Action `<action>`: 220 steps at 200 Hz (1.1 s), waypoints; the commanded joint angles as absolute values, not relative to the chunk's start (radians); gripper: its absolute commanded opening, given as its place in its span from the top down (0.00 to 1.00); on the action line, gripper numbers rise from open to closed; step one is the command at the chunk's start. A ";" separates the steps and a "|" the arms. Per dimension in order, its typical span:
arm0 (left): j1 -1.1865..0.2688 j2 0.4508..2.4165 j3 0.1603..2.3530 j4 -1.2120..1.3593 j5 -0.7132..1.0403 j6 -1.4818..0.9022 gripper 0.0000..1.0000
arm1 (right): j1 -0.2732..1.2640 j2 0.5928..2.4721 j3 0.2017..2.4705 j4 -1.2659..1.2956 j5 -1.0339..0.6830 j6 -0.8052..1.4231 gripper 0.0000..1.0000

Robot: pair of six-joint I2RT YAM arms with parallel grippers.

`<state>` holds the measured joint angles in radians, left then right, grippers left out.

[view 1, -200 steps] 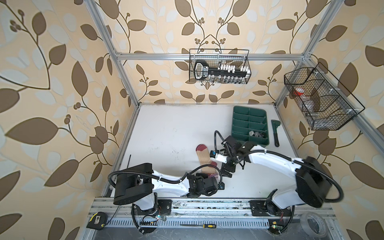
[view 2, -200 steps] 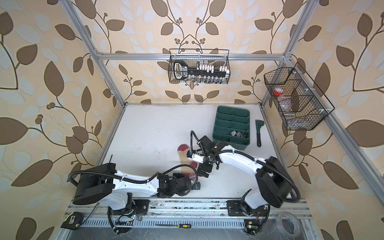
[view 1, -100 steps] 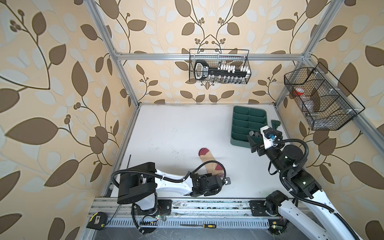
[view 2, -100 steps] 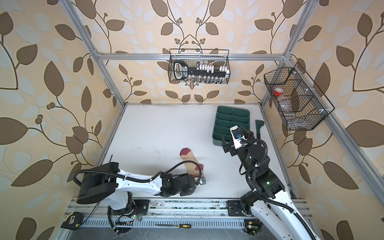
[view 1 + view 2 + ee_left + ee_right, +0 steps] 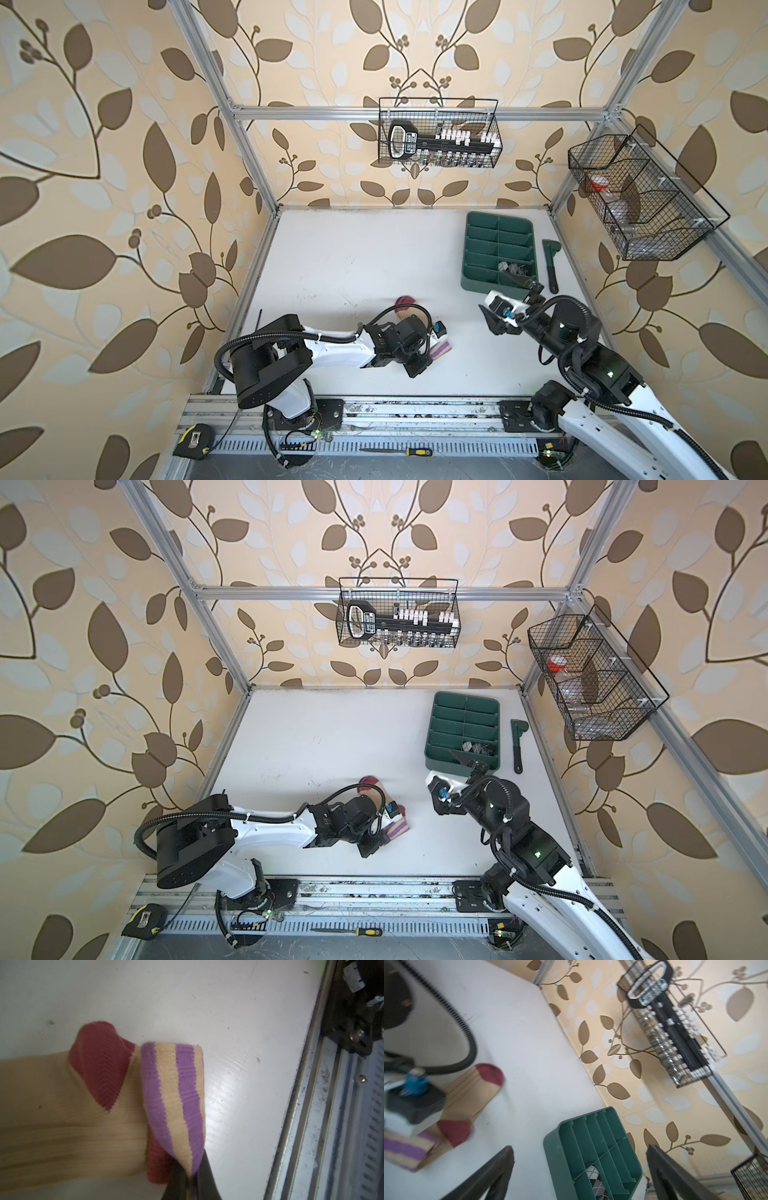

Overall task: Roll the socks
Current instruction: 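Hold the roll with the left gripper while the right releases and lifts away, then lower the right gripper onto the roll and grasp it beside the left gripper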

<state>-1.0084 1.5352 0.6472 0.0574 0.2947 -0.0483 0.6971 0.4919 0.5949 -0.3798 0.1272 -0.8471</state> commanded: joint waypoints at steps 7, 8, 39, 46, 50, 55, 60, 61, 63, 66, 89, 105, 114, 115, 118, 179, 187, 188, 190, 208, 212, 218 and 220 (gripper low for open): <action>-0.929 1.568 0.652 0.025 0.489 -0.104 1.00 | 0.929 0.524 0.490 -0.492 0.337 -1.086 0.00; -0.927 1.569 0.654 0.024 0.492 -0.105 1.00 | 0.939 0.526 0.487 -0.494 0.342 -1.088 0.00; -0.890 1.614 0.678 0.016 0.552 -0.133 1.00 | 1.170 0.624 0.434 -0.472 0.469 -1.070 0.02; -0.887 1.624 0.680 0.017 0.564 -0.136 1.00 | 1.199 0.650 0.424 -0.451 0.482 -1.055 0.04; -0.885 1.629 0.681 0.017 0.567 -0.138 1.00 | 1.213 0.664 0.420 -0.441 0.483 -1.045 0.04; -0.882 1.635 0.684 0.019 0.570 -0.142 1.00 | 1.229 0.681 0.416 -0.432 0.477 -1.036 0.06; -0.881 1.640 0.684 0.020 0.574 -0.144 1.00 | 1.241 0.699 0.414 -0.422 0.473 -1.029 0.07; -0.880 1.640 0.685 0.020 0.575 -0.144 1.00 | 1.244 0.703 0.414 -0.420 0.472 -1.028 0.07; -0.879 1.643 0.686 0.020 0.576 -0.145 1.00 | 1.249 0.711 0.411 -0.416 0.471 -1.025 0.08; -0.878 1.646 0.687 0.019 0.579 -0.144 1.00 | 1.254 0.721 0.409 -0.403 0.471 -1.021 0.09; -0.870 1.658 0.694 0.011 0.587 -0.150 1.00 | 1.266 0.824 0.385 -0.293 0.467 -0.994 0.14; -0.867 1.658 0.691 0.012 0.586 -0.154 1.00 | 1.258 0.905 0.371 -0.189 0.464 -0.994 0.15; -0.867 1.657 0.689 0.012 0.587 -0.154 1.00 | 1.243 0.952 0.371 -0.140 0.452 -0.997 0.16; -0.867 1.657 0.689 0.012 0.586 -0.154 1.00 | 1.240 0.958 0.371 -0.135 0.450 -0.997 0.16; -0.867 1.656 0.689 0.012 0.586 -0.156 1.00 | 1.233 0.971 0.372 -0.121 0.445 -0.997 0.17; -0.866 1.659 0.687 0.015 0.588 -0.159 1.00 | 1.117 1.157 0.386 0.072 0.374 -1.009 0.31; -0.866 1.657 0.687 0.018 0.589 -0.159 1.00 | 1.117 1.178 0.386 0.088 0.369 -1.007 0.33; -0.866 1.657 0.687 0.018 0.589 -0.158 1.00 | 1.116 1.182 0.387 0.089 0.369 -1.007 0.33; -0.865 1.657 0.688 0.017 0.588 -0.159 1.00 | 1.117 1.188 0.387 0.093 0.367 -1.006 0.34; -0.866 1.653 0.689 0.012 0.592 -0.157 1.00 | 1.116 1.227 0.384 0.116 0.361 -0.996 0.36; -0.865 1.651 0.689 0.011 0.592 -0.156 1.00 | 1.116 1.236 0.385 0.122 0.358 -0.996 0.36; -0.867 1.651 0.689 0.011 0.592 -0.156 1.00 | 1.116 1.241 0.382 0.130 0.354 -0.995 0.36; -0.866 1.649 0.689 0.011 0.592 -0.155 1.00 | 1.117 1.245 0.382 0.131 0.353 -0.994 0.37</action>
<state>-0.8688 1.6321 0.6907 0.0586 0.5919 -0.1421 1.1187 1.2156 0.3847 0.0608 0.3901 -0.9985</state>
